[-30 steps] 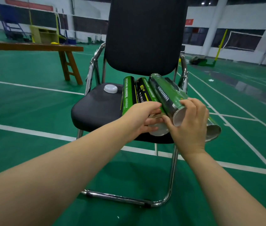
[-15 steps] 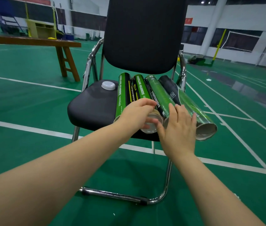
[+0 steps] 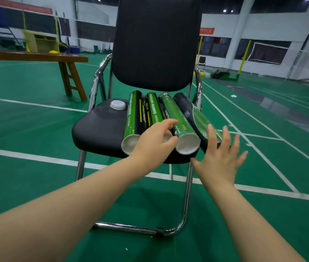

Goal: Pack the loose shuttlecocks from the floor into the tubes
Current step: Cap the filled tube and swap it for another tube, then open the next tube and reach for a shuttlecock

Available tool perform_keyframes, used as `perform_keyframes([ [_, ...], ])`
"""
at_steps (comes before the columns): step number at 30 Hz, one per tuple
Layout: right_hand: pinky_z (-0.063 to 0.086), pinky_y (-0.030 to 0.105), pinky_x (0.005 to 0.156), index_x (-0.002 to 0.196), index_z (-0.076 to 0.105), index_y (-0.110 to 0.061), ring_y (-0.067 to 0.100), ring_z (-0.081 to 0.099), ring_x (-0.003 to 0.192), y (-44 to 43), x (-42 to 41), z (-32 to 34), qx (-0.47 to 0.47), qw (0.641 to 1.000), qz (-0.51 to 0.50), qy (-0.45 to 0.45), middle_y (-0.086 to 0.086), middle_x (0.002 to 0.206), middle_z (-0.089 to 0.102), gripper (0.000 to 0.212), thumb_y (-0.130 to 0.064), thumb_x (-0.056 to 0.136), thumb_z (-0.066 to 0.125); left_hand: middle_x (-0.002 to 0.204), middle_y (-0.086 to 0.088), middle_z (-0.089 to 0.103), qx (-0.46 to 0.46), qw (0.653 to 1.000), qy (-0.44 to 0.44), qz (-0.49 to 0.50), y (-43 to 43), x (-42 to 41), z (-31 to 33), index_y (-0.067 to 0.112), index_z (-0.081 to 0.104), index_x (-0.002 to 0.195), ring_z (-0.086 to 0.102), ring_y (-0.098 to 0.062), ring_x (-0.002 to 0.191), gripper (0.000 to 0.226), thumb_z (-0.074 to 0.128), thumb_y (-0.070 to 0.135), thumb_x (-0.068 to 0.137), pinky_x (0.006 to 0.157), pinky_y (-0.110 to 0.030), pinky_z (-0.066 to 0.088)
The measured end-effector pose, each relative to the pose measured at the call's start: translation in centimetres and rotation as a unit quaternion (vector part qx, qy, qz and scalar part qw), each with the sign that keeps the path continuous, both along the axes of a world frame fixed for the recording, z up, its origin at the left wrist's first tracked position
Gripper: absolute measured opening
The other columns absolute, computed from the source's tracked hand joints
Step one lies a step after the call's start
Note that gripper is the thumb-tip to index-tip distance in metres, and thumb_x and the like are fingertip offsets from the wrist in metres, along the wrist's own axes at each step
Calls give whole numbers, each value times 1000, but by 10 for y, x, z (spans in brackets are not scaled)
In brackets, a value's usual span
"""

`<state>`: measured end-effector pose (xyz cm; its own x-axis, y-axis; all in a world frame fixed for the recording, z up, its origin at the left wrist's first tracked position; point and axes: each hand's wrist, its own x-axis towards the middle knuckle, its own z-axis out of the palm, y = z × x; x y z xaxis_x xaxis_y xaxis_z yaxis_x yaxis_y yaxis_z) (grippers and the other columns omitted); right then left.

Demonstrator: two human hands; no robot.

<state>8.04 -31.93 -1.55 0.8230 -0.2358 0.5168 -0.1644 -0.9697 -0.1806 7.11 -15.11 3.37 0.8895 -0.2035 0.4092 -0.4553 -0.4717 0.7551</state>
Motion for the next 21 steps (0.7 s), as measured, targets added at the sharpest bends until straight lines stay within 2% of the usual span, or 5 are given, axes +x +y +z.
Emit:
perform_keyframes([
  [3, 25, 55, 107, 145, 19, -29, 39, 15, 138, -7, 4, 6, 100, 995, -6, 15, 9, 153, 13, 80, -32, 81, 68, 139, 4, 44, 106, 993, -45, 17, -8, -1, -6, 25, 33, 144, 34, -16, 129, 54, 52, 24, 93, 105, -31, 29],
  [5, 39, 42, 90, 138, 36, -24, 37, 33, 124, -11, 4, 11, 147, 988, 20, -43, 9, 145, 29, 63, -20, 82, 64, 140, 2, 41, 141, 987, -68, 18, -11, -3, -11, 25, 28, 146, 31, -19, 128, 58, 52, 24, 93, 105, -31, 26],
  [7, 37, 35, 80, 132, 43, -21, 35, 35, 118, -15, -1, 17, 159, 981, 39, -104, 8, 139, 34, 55, -17, 81, 62, 139, 1, 42, 156, 981, -110, 17, -12, -8, -14, 24, 29, 146, 32, -21, 127, 60, 54, 21, 92, 106, -32, 27],
  [13, 35, 33, 83, 124, 52, -16, 38, 39, 115, -7, -33, 42, 138, 963, 70, -222, 12, 132, 42, 50, -14, 77, 67, 153, -2, 23, 197, 964, -173, 48, -17, -21, 1, 31, 11, 150, 20, -21, 138, 79, 58, 27, 88, 111, -40, 26],
  [21, 44, 42, 88, 119, 57, -13, 38, 47, 107, 55, -96, 86, 105, 943, 190, -254, 15, 127, 49, 51, -15, 71, 75, 156, -15, 13, 180, 947, -241, 109, -13, -64, 37, 41, -2, 140, 19, -33, 141, 92, 67, 26, 81, 111, -47, 22],
])
